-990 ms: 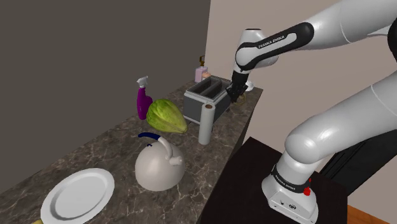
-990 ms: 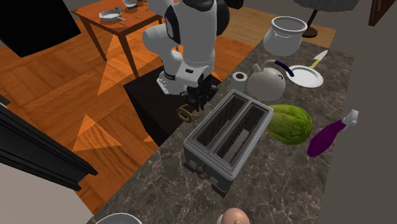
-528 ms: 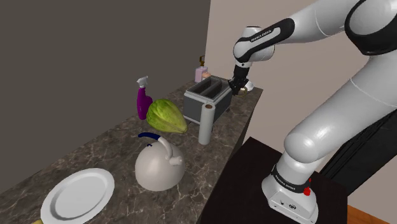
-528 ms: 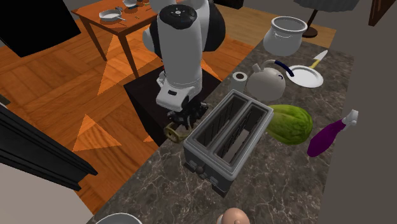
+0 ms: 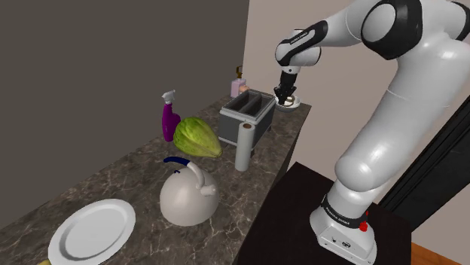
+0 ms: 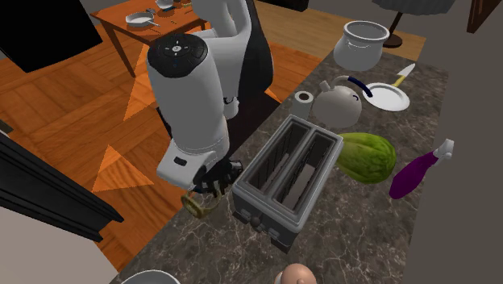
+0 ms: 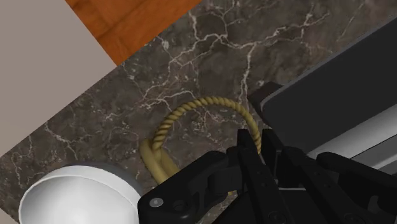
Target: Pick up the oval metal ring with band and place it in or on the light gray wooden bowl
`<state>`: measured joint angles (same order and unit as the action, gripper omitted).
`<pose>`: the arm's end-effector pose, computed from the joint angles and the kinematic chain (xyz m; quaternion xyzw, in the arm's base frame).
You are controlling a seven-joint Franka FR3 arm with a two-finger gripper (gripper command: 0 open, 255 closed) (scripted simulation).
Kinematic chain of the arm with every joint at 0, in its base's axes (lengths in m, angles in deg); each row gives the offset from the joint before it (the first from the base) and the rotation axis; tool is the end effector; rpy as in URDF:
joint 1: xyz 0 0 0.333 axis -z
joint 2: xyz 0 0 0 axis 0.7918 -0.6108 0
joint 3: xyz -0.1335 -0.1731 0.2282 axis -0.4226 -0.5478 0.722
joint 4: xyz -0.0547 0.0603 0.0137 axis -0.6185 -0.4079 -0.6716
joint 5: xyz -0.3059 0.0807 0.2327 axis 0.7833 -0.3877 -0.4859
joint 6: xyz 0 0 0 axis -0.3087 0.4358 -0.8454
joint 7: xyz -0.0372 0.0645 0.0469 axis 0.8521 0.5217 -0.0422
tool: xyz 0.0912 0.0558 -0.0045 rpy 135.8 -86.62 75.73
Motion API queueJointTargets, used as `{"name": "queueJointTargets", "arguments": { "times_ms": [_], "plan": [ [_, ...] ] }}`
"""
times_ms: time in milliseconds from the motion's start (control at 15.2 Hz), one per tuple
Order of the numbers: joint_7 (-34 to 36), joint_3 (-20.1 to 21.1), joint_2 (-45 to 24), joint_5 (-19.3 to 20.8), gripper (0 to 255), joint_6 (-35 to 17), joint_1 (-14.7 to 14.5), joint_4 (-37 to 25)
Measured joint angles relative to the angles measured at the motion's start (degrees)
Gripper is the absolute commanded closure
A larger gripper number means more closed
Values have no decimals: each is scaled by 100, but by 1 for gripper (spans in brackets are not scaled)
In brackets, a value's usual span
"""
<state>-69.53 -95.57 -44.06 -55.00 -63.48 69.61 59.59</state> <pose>0.4381 -0.3266 0.4131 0.9798 -0.1988 0.0215 0.0069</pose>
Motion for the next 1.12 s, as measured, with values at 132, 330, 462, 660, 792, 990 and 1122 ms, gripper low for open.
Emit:
{"name": "queueJointTargets", "arguments": {
  "times_ms": [132,330,462,660,792,990,1122],
  "plan": [
    [-257,-79,-393,-172,255,144,93,-509],
    [-624,-154,-1060,-460,255,321,283,-1300],
    [-843,-178,-1505,-643,255,506,444,-1889],
    [-1115,-186,-2114,-873,255,786,710,-2736],
    [-1305,-169,-2652,-1049,255,1068,965,-3524],
    [-1441,-110,-3434,-1248,255,1547,1320,-4761],
    [-1514,-62,-4003,-1368,255,1875,1607,-5664]
  ]
}}
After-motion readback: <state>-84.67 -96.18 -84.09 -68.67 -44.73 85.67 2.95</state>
